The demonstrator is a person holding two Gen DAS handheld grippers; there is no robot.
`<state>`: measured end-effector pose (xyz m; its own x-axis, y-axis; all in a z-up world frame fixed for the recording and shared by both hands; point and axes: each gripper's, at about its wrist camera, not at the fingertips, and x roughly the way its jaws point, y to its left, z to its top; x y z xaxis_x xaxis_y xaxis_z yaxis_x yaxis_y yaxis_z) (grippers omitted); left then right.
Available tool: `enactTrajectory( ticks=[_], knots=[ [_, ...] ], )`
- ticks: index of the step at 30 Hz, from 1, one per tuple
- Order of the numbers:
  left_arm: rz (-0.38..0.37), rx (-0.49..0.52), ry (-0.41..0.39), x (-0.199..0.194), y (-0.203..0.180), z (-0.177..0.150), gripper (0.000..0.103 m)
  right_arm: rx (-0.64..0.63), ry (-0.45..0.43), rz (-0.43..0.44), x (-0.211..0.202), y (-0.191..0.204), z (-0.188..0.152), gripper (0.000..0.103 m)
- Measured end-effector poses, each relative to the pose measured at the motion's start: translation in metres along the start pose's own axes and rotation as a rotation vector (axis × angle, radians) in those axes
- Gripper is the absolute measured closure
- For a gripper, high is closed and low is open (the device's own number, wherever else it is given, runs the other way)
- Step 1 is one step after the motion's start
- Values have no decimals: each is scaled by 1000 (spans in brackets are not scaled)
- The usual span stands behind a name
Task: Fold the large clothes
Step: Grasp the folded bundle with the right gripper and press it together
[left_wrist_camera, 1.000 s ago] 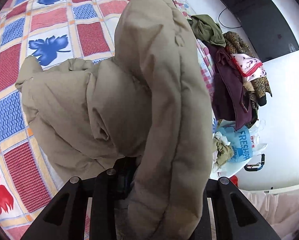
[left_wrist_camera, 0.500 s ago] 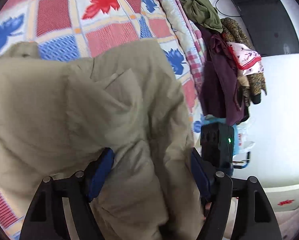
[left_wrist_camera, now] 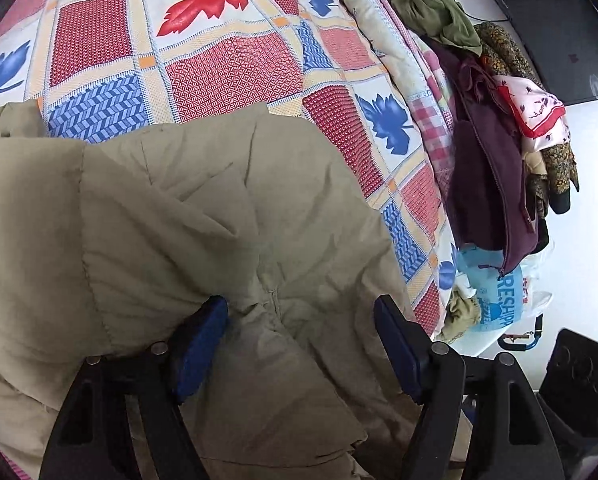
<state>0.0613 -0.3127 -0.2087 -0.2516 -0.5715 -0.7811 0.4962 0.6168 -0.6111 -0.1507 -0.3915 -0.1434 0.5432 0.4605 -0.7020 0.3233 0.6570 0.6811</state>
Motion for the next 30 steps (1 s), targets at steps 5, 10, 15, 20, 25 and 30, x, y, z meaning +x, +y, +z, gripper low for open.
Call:
enactTrajectory(
  ticks=[5, 10, 15, 20, 25, 30],
  knots=[
    [107, 57, -117, -35, -11, 0, 27, 49, 30, -31, 47, 32, 10, 26],
    [299, 84, -374, -107, 8, -19, 27, 43, 31, -247, 64, 23, 18, 77],
    [487, -63, -411, -126, 80, -29, 27, -6, 41, -303, 54, 19, 8, 83],
    [482, -55, -402, -102, 88, -13, 27, -114, 11, -375, 50, 33, 7, 84],
    [440, 4, -398, -59, 55, 13, 27, -78, 24, -466, 50, 9, 1, 84],
    [450, 41, -361, -25, 38, 29, 27, -44, 61, -502, 66, -28, -10, 83]
  ],
)
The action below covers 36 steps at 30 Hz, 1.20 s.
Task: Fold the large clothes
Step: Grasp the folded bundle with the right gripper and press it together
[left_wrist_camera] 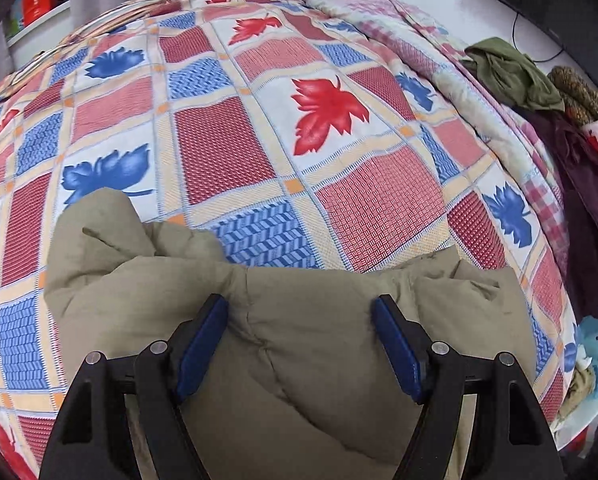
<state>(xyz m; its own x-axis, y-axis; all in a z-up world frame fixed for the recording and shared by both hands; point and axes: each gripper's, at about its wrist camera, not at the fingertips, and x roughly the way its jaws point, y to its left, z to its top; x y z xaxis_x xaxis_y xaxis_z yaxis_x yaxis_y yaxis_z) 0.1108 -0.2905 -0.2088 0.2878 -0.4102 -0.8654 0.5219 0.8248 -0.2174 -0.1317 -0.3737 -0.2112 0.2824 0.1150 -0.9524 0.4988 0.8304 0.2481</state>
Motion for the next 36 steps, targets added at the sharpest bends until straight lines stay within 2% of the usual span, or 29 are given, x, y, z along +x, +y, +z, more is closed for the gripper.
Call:
enactTrajectory(
  ticks=[4, 6, 9, 11, 13, 16, 20, 25, 28, 34, 35, 36],
  knots=[
    [16, 19, 9, 3, -1, -2, 27, 48, 20, 18, 3, -6, -1, 82],
    [15, 16, 10, 3, 3, -4, 27, 69, 21, 41, -8, -10, 0, 82],
    [19, 17, 11, 4, 5, -4, 27, 77, -17, 67, -34, -16, 1, 74],
    [20, 18, 10, 4, 5, -4, 27, 63, -96, 92, -59, -18, 4, 53],
    [23, 21, 7, 4, 6, -4, 25, 31, -163, 125, -80, -15, 13, 48],
    [27, 24, 6, 3, 6, -5, 24, -30, -161, 161, -82, -2, 32, 48],
    [43, 17, 5, -6, 8, -4, 24, -128, -126, 149, -57, 27, 43, 48],
    [51, -44, -19, -46, 25, -5, 24, -174, -64, 114, -26, 44, 47, 48],
    [72, -56, -26, -75, 41, -18, 24, -159, -44, 119, -21, 40, 43, 48],
    [99, -123, 26, -106, 77, -56, 24, -181, -17, 102, -15, 41, 47, 48],
    [98, -134, 40, -108, 81, -62, 22, -183, -12, 97, -12, 41, 48, 48],
    [96, -141, 54, -108, 83, -69, 6, -182, -3, 90, -10, 41, 46, 48]
  ],
)
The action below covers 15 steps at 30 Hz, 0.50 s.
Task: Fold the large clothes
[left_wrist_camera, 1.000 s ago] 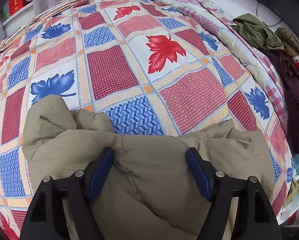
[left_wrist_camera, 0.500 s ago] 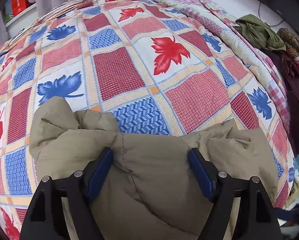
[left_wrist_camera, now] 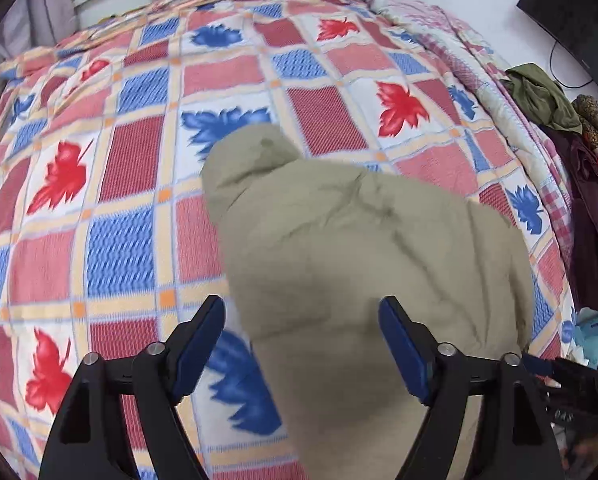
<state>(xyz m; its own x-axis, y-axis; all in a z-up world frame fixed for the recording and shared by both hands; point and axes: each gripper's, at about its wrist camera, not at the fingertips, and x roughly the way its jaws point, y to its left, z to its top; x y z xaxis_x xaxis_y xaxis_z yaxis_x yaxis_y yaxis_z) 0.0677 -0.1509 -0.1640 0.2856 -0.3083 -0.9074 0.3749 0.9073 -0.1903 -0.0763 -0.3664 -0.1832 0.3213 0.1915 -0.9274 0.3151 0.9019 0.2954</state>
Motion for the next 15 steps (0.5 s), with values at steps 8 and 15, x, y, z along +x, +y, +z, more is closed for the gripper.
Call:
enactTrajectory(
  ticks=[8, 15],
  knots=[
    [-9, -47, 57, 7, 13, -34, 0, 30, 57, -33, 20, -3, -15, 48],
    [-23, -64, 87, 10, 13, -42, 0, 39, 84, -51, 32, -5, -22, 48]
  ],
)
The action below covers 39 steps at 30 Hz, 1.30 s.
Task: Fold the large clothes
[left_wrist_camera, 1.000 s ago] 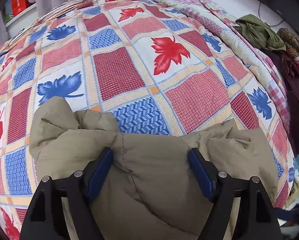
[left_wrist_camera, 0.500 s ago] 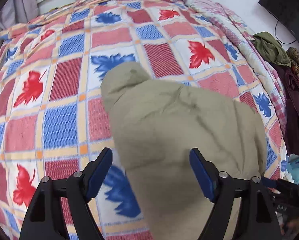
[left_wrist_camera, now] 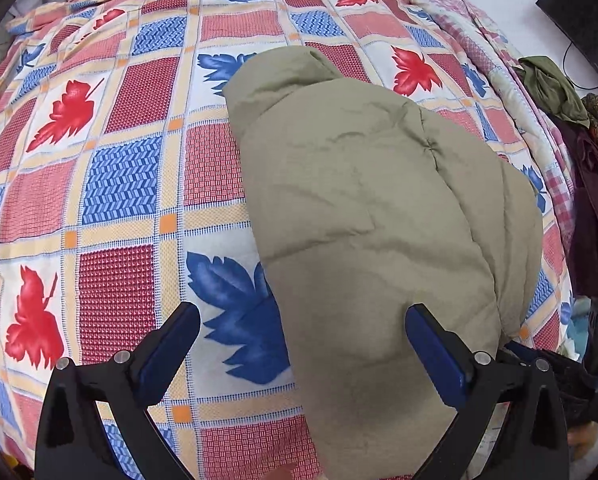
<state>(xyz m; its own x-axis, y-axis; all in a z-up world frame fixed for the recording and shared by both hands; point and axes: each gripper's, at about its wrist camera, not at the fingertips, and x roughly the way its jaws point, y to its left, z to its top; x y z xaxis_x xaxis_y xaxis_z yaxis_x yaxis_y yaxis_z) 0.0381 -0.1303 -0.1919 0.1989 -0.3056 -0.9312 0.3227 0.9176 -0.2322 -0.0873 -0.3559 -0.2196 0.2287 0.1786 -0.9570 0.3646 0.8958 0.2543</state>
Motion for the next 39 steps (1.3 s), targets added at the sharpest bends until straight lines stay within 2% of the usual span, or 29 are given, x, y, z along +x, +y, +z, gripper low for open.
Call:
enactTrajectory(
  ticks=[3, 9, 12, 15, 16, 19, 22, 27, 33, 35, 39],
  knots=[
    [2, 4, 8, 0, 0, -2, 0, 19, 0, -5, -11, 3, 3, 48],
    [3, -9, 12, -1, 3, -5, 0, 67, -108, 22, -52, -3, 8, 46],
    [2, -22, 13, -1, 6, -6, 0, 65, -124, 16, -61, -7, 16, 46],
    [1, -29, 19, 0, 9, -7, 0, 58, -120, 10, -62, -7, 29, 43],
    [2, -29, 20, 1, 10, -7, 0, 59, -122, 10, -62, -8, 31, 38],
    [-6, -35, 29, 4, 12, -8, 0, 66, -127, 6, -60, -11, 36, 36],
    [-18, -40, 31, 7, 12, -8, 0, 82, -136, 30, -58, -16, 40, 22],
    [-40, -52, 40, 10, 14, -5, 0, 77, -129, 54, -55, -21, 47, 20],
    [-55, -81, 27, 15, 22, 0, 0, 119, -129, 158, -44, -39, 57, 16],
    [-87, -92, 35, 18, 24, 2, 0, 143, -117, 176, -38, -46, 61, 16],
    [-204, -148, 55, 23, 34, 5, 0, 185, -94, 246, -29, -58, 67, 16]
  ],
)
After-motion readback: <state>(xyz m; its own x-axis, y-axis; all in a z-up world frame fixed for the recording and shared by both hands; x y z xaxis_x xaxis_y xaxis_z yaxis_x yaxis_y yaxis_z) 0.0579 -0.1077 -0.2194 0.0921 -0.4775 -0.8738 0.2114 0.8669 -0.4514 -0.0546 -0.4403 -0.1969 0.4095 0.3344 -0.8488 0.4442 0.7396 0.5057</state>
